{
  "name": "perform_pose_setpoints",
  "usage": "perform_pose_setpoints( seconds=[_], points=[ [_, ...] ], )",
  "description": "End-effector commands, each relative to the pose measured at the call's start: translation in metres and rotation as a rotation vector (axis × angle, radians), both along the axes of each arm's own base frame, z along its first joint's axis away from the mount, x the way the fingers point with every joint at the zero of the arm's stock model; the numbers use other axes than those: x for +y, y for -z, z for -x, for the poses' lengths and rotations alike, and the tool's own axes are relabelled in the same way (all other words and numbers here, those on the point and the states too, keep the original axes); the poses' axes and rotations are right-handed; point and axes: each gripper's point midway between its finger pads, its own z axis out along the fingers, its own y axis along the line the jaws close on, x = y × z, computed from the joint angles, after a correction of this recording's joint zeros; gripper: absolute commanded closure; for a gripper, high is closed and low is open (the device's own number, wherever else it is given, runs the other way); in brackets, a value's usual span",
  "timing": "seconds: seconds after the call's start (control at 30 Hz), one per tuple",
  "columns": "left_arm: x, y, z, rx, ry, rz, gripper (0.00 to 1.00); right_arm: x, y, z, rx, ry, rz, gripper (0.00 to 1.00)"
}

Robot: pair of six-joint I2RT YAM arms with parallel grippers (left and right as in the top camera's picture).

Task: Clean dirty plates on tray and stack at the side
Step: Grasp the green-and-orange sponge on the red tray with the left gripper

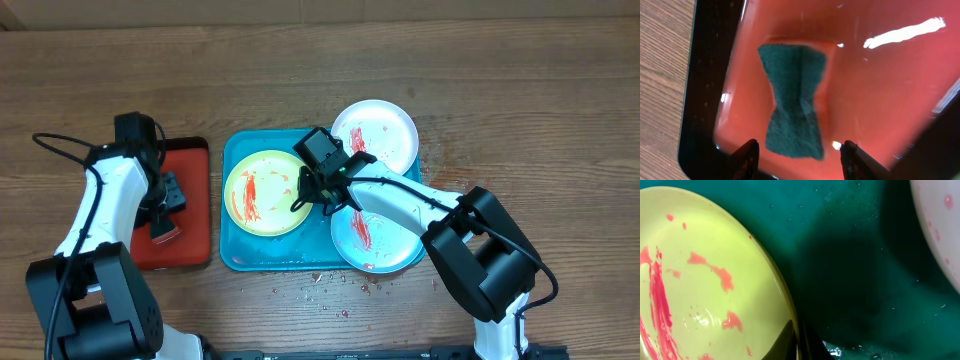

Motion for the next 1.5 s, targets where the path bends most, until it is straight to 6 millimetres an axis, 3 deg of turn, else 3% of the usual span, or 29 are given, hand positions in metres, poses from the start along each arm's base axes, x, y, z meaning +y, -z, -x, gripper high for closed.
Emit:
perform_pose_setpoints(
  seconds=[0.0, 0.33, 0.87, 1.03, 1.13, 1.23, 1.47],
  points=[
    [0.009, 0.009, 0.006, 0.024, 0.019, -0.055, 0.5, -0.001, 0.012, 0.003, 0.019, 0.002, 0.027, 0.94],
    [0.012, 0.021, -0.008, -0.058, 0.02, -0.074, 0.59, -0.001, 0.013, 0.003, 0.021, 0.002, 0.029, 0.94],
    [0.006, 0.057, 0.017, -0.048, -0.033, -0.061, 0.96, -0.002, 0.013, 0.003, 0.022, 0.002, 0.03, 0.94],
    [-0.006, 0.06, 0.01, -0.08, -0.021, 0.012, 0.96, -0.001, 0.013, 0.004, 0.025, 0.0, 0.026, 0.94],
    [-0.022, 0.054, -0.005, -0.114, 0.061, 0.107, 0.96, -0.001, 0.013, 0.006, 0.034, -0.003, 0.025, 0.96],
    [-0.037, 0.034, -0.027, -0.155, 0.151, 0.201, 0.96, 0.001, 0.013, 0.009, 0.049, -0.01, 0.014, 0.96],
    [-0.061, -0.047, -0.073, -0.262, 0.278, 0.345, 0.96, 0.004, 0.012, 0.011, 0.074, -0.019, -0.014, 0.96]
  ],
)
